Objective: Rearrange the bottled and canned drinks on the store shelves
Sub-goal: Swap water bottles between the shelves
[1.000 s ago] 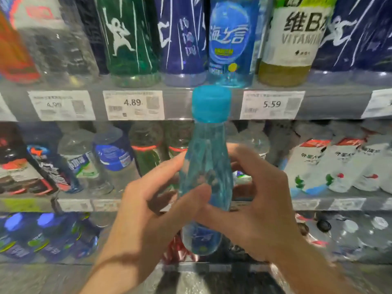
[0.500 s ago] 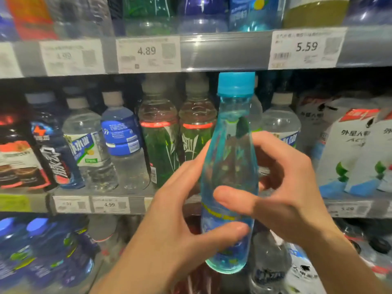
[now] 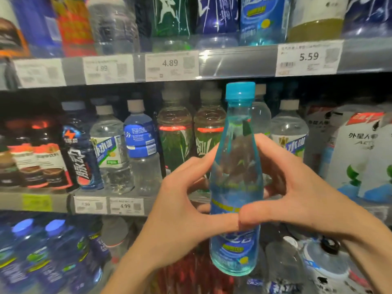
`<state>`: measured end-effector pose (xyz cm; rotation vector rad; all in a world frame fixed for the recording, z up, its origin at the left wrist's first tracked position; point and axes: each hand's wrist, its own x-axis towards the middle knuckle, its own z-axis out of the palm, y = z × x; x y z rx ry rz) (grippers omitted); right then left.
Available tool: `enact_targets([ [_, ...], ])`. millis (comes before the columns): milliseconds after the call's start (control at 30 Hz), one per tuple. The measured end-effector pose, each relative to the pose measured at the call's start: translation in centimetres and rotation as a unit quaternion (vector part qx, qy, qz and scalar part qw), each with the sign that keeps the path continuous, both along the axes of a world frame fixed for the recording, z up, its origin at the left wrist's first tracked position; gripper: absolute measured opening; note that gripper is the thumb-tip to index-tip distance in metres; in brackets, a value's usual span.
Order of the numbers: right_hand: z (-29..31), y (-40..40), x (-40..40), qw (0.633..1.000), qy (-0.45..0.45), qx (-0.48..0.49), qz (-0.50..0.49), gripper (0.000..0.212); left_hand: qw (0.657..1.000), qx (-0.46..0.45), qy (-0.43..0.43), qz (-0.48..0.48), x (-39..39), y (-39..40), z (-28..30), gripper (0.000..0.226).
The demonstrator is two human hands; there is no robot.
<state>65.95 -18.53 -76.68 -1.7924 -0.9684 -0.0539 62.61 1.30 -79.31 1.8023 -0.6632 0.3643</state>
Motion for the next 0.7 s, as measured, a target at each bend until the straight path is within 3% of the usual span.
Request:
enact_targets([
  [200,-0.5,-1.9,0.6,1.000,-0.006,0.017,-0.011,0.068,0.995,0.081,-0.054,0.021,0.5,-1.5,-0.6,0.099],
  [333,-0.6,-4.0,1.1,0.999,-0.003,0.030,-0.012,0.072,0.995,0.090,0.004,-0.049,0.6,-2.9,-0.7,0.102],
  [467,-0.9,-6.2,1.6,0.998,-0.022,0.056,-0.029,0.080,0.989,0.143,-0.032,0.000,1.9,-3.1,-0.9,0.082],
  [700,0.2,-11.3,1.6,0.987,-0.090,0.121,-0.057,0.078,0.973,0.105,-0.138,0.151,3.9,-4.5,-0.6,0.048],
])
